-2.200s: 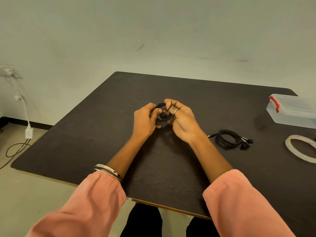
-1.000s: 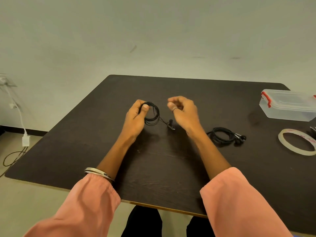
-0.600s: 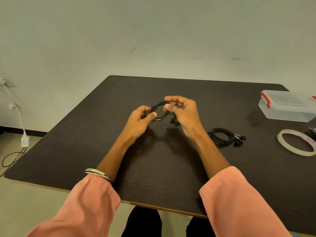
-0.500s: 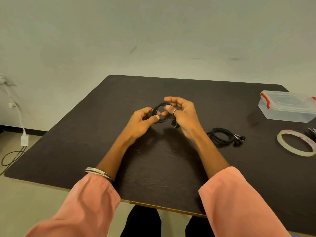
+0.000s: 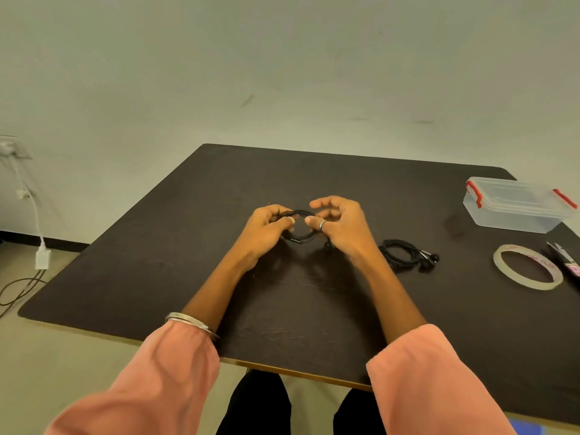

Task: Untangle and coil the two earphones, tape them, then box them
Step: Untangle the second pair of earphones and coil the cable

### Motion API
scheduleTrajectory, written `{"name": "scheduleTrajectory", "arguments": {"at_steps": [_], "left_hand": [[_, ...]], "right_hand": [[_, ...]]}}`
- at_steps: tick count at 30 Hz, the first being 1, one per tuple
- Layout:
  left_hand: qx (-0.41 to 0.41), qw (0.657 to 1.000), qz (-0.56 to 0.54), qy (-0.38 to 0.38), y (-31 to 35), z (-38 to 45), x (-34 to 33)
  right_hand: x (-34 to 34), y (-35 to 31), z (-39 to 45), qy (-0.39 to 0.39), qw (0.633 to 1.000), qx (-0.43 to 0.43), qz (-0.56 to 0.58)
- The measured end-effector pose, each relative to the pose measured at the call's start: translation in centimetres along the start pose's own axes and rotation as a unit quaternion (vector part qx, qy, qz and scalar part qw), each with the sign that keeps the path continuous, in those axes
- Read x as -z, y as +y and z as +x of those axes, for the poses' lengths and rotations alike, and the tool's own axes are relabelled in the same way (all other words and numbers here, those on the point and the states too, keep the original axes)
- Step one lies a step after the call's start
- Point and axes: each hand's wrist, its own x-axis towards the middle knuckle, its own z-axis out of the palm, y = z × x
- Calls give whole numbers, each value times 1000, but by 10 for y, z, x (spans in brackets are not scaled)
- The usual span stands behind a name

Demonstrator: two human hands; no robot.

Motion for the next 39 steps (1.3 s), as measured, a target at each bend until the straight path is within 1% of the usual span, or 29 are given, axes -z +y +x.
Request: {"name": "scheduleTrajectory", "arguments": {"at_steps": [3,6,9,10,13,14,17,19,21,24,26,28,31,33,36,39], "left_hand": [[-7,1000,-9,-16,9,-9,-6],[-24,999,31,-18,19,-18,-17],[-66,991,114,-16,33,-28,-23],[-67,990,121,-24,35,-30,-23],[-47,993,96,-46,40,-33,-22],[-38,993,100,-49,41,-33,-22],[-1,984,169,-64,40,-32,-25],[49,978,190,-69,36,-30,-29],[78,976,195,-53,32,-26,-32],[66,969,239,-14,31,-24,-36],[50,954,295,7,29,-26,-38],[46,948,312,35,27,-30,-40],[48,954,287,74,21,-32,-40],[51,959,267,84,21,-33,-39],[55,968,233,70,18,-34,-39],[66,974,209,58,18,-35,-39]], "right_hand": [[14,-7,-10,0,998,13,-61],[26,-21,-17,-8,995,11,-100],[39,-36,-27,-63,993,-34,-91],[44,-40,-29,-81,993,-46,-69],[57,-46,-35,-100,991,-83,23],[58,-44,-35,-102,990,-95,25],[52,-30,-35,-111,985,-126,-47],[45,-18,-34,-94,982,-147,-67],[40,-8,-32,-54,982,-152,-98],[33,-1,-30,-15,980,-118,-160],[30,-1,-30,-3,975,-95,-203],[28,-1,-32,1,970,-88,-227],[24,5,-33,15,966,-76,-248],[21,8,-34,24,963,-73,-258],[19,7,-37,34,957,-69,-281],[21,6,-41,28,953,-67,-293]]}}
